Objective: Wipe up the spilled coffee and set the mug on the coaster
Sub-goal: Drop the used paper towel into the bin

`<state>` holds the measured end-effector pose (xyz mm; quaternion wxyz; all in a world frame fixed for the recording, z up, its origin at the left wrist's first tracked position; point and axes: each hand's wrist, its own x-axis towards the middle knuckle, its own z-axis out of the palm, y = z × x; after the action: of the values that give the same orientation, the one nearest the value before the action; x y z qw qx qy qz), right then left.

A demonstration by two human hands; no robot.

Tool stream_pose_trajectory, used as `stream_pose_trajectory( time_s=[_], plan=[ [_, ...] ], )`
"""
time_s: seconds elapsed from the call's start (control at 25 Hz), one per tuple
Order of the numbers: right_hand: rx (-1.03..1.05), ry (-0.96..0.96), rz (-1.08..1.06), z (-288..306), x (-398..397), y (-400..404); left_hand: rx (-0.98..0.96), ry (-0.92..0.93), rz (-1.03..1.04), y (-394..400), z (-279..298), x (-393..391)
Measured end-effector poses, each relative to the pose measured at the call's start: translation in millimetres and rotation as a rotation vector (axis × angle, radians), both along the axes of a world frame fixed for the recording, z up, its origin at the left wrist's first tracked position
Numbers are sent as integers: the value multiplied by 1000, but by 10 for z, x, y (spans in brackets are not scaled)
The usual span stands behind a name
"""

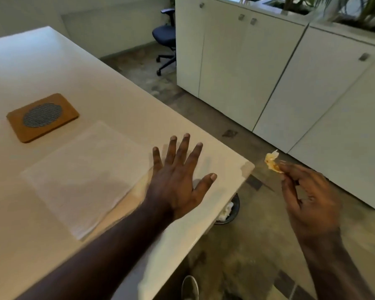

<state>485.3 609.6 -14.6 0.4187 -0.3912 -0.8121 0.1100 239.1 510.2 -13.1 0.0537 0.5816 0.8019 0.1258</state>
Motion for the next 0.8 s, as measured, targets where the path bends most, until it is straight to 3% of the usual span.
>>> stream_pose_trajectory(
  time_s=[0.36, 0.6, 0.8],
  plan=[
    [-278, 104, -189, -738, 288, 886, -70, 77, -68, 738, -259, 212],
    [-581, -277, -267, -1769, -6, 1291, -69, 41, -75, 727, -306, 188],
    [-792, -529, -266, -2175, -339, 1448, -86, 36, -73, 735, -270, 200]
  ],
)
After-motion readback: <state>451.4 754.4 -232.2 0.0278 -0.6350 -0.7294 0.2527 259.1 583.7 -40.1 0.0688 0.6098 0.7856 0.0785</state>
